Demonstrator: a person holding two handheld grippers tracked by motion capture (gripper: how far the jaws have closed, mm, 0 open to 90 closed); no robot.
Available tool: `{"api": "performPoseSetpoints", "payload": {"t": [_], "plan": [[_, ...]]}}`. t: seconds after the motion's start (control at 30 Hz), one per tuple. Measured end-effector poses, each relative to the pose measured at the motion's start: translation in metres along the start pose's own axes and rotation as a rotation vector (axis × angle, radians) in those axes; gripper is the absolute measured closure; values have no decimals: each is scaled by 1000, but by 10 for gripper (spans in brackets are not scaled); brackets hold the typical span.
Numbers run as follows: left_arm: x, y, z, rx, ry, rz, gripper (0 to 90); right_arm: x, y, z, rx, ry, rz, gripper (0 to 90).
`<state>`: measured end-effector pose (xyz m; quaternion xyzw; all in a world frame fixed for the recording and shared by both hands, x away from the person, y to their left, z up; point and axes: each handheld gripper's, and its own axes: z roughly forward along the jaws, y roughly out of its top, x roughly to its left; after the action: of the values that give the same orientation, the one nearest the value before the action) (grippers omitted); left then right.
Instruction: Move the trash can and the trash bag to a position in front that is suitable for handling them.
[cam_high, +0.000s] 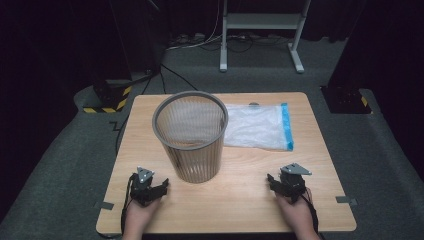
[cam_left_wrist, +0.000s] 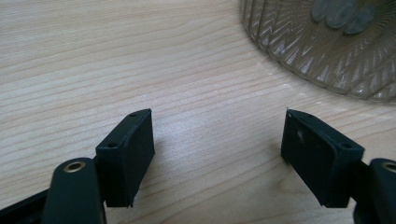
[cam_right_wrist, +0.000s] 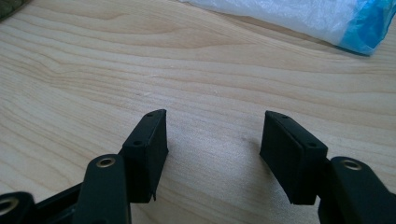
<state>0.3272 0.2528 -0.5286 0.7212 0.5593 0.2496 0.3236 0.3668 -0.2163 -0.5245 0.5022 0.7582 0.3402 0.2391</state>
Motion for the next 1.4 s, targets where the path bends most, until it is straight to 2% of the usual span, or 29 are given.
{"api": "performPoseSetpoints", "payload": {"t": [0.6, 0.77, 0.8, 0.83, 0.87, 0.9, 0.97, 1.03, 1.2, 1.27, 1.3, 1.33, 1.37, 1.4], "plan": [[-1, -1, -1, -8, -2, 2, 288, 0, 0, 0, 0, 4, -2, 421], [-2, -1, -2, -10, -6, 5, 312, 5, -1, -2, -13, 48, -55, 655], [-2, -1, -2, -9, -6, 5, 313, 7, -1, -3, -15, 40, -68, 681], [-2, -1, -2, -10, -7, 6, 314, 10, 1, -2, -18, 57, -65, 696], [-2, -1, -2, -11, -10, 8, 325, 13, 4, -1, -26, 84, -55, 716], [-2, -1, -2, -8, -10, 12, 330, 19, 9, 2, -28, 94, -68, 740], [-4, 0, -1, -2, -17, 19, 295, 37, 23, 9, -35, 107, -125, 763], [-5, -1, -1, -2, -20, 24, 287, 54, 42, 19, -68, 116, -154, 781], [-6, -3, -4, -9, -37, 29, 304, 89, 84, 50, -91, 157, -114, 811], [-5, -4, -4, -11, -44, 31, 312, 102, 95, 58, -84, 178, -113, 820], [-5, -4, -6, -2, -54, 53, 309, 109, 98, 60, -85, 190, -123, 825], [-5, -5, -6, -4, -57, 57, 308, 117, 100, 61, -84, 198, -126, 887], [-4, -5, -7, -3, -62, 64, 307, 124, 101, 61, -81, 164, -143, 896], [-4, -6, -7, -2, -66, 62, 304, 128, 102, 62, -81, 159, -161, 892]]}}
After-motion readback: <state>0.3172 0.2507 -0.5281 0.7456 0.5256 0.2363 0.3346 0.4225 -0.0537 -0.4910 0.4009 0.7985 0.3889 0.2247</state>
